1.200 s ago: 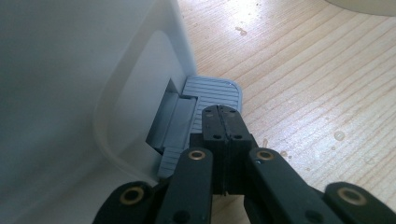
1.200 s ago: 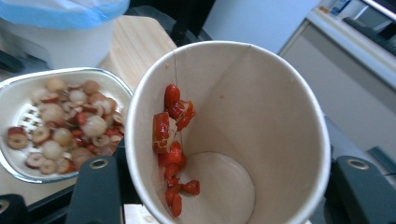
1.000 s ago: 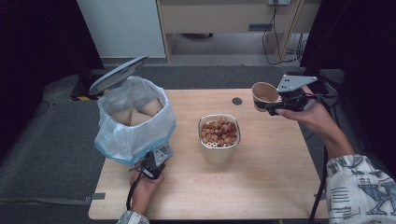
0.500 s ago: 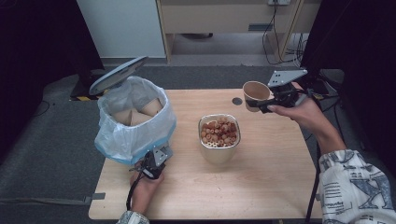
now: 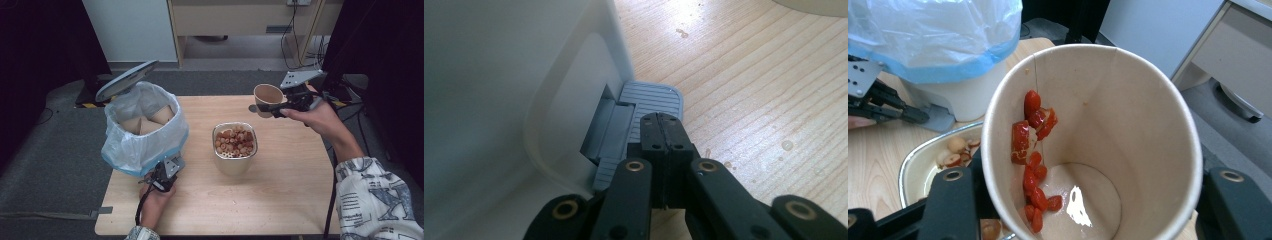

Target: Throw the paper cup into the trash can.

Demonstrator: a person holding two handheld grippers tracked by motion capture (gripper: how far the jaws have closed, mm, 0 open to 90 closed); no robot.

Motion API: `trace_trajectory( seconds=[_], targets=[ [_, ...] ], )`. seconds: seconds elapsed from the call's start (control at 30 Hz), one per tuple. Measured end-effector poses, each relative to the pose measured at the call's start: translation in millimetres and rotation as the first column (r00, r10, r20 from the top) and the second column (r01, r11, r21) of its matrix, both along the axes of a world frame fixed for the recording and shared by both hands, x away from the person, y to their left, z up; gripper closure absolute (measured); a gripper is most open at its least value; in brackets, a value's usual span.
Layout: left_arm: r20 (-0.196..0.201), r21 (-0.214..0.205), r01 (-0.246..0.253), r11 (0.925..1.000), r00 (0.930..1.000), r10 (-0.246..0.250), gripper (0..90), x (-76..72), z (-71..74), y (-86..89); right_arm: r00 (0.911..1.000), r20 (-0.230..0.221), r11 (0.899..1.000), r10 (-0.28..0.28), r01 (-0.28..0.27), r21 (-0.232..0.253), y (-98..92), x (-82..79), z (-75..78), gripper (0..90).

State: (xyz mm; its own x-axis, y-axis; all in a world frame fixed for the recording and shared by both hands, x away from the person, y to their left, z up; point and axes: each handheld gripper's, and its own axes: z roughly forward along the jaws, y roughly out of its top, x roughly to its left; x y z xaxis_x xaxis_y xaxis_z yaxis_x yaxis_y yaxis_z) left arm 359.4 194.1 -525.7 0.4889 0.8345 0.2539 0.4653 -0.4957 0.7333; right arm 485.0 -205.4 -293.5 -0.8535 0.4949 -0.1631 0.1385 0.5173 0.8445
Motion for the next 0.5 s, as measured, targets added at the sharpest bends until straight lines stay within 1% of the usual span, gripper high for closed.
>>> trace_trajectory(
  seconds=[0.17, 0.37, 0.5],
  targets=[
    [0.000, 0.001, 0.000, 1.0000, 1.0000, 0.000, 89.1, 0.0, 0.0, 0.0, 0.9999, -0.014, 1.000, 0.000, 0.000, 0.010, 7.5, 1.0, 2.3, 37.3],
    [0.002, -0.003, -0.002, 1.0000, 1.0000, 0.002, 89.1, 0.0, -0.2, -0.4, 0.9998, -0.019, 1.000, 0.005, -0.005, 0.015, 16.0, 1.2, 5.0, 37.2],
    [0.005, 0.003, -0.001, 1.0000, 1.0000, 0.001, 89.1, 0.1, 0.1, -0.2, 0.9998, -0.021, 1.000, 0.009, -0.008, 0.015, 21.2, 1.5, 6.8, 37.2]
  ],
)
